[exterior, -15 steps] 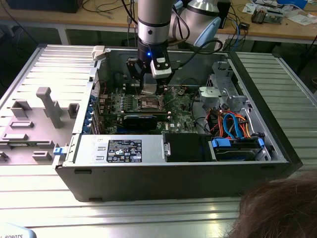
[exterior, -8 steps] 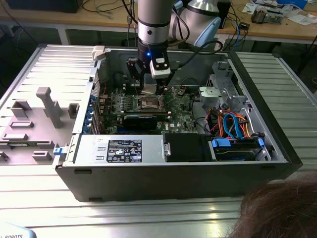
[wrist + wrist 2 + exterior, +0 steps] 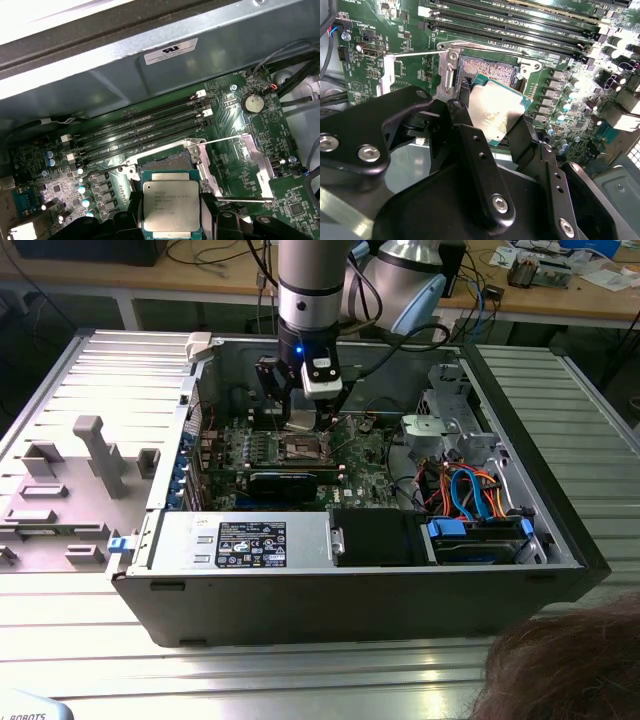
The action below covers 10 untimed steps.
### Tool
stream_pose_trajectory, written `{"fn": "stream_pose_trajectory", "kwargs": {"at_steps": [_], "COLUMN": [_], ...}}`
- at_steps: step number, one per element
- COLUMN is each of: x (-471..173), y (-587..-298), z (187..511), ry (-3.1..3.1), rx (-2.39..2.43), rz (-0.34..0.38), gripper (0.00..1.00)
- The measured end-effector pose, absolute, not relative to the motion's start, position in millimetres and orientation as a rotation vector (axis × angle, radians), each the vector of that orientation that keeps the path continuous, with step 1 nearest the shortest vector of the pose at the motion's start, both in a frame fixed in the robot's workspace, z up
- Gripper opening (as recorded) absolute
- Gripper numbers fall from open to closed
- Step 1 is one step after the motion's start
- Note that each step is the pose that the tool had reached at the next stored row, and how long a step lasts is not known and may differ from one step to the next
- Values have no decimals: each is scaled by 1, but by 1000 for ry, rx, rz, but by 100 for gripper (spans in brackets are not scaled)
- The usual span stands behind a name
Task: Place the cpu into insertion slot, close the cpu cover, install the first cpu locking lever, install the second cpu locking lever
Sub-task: 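Place the cpu into insertion slot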
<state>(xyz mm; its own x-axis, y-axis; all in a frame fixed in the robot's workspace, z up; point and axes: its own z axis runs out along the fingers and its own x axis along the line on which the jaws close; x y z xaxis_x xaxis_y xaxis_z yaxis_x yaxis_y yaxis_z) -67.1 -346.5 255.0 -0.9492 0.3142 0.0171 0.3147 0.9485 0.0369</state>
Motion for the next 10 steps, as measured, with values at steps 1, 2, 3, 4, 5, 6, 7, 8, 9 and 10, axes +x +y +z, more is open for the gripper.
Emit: {"fn": "stream_pose_trajectory", "kwargs": {"at_steps": [1, 2, 3, 4, 5, 6, 7, 8, 9, 10], "x": [-67, -67, -67, -67, -67, -67, -67, -67, -67, -67], "y": [-347, -347, -347, -347, -347, -347, -347, -347, -347, -347], "z": [255, 255, 255, 255, 254, 254, 254, 254, 254, 254], "ry": [-3089, -3088, -3087, -3087, -3086, -3085, -3084, -3084, -3083, -3082], "rx": [-504, -511, -518, -522, -526, -532, -536, -540, -544, -548], "rz": [-61, -61, -61, -61, -60, -60, -60, -60, -60, -60], "gripper": [54, 54, 54, 54, 54, 54, 54, 54, 54, 54]}}
